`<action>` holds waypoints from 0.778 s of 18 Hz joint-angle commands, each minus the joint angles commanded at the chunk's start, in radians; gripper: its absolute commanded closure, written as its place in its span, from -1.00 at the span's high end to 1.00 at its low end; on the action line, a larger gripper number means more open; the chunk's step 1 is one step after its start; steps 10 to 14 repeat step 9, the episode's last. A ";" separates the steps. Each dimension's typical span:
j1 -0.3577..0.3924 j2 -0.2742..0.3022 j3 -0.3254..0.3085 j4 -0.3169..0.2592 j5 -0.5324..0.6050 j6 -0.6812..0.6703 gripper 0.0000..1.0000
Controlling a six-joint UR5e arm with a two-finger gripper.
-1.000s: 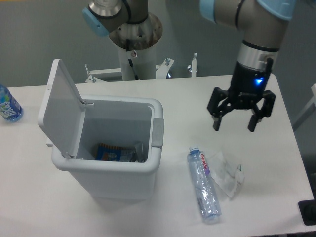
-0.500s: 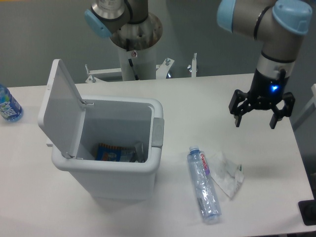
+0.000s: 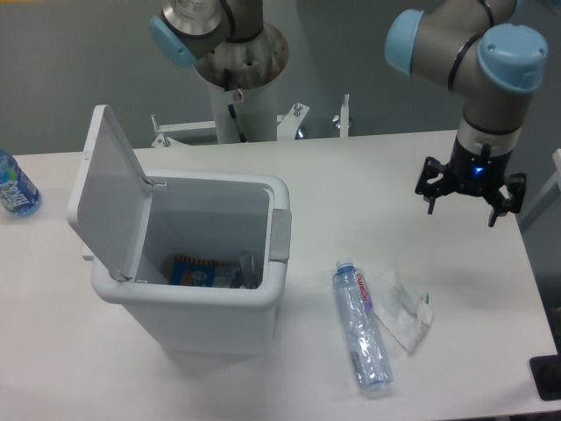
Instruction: Open the trash can
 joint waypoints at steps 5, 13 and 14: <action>-0.008 -0.002 -0.006 0.005 0.019 0.025 1.00; -0.008 -0.002 -0.008 0.005 0.019 0.023 1.00; -0.008 -0.002 -0.008 0.005 0.019 0.023 1.00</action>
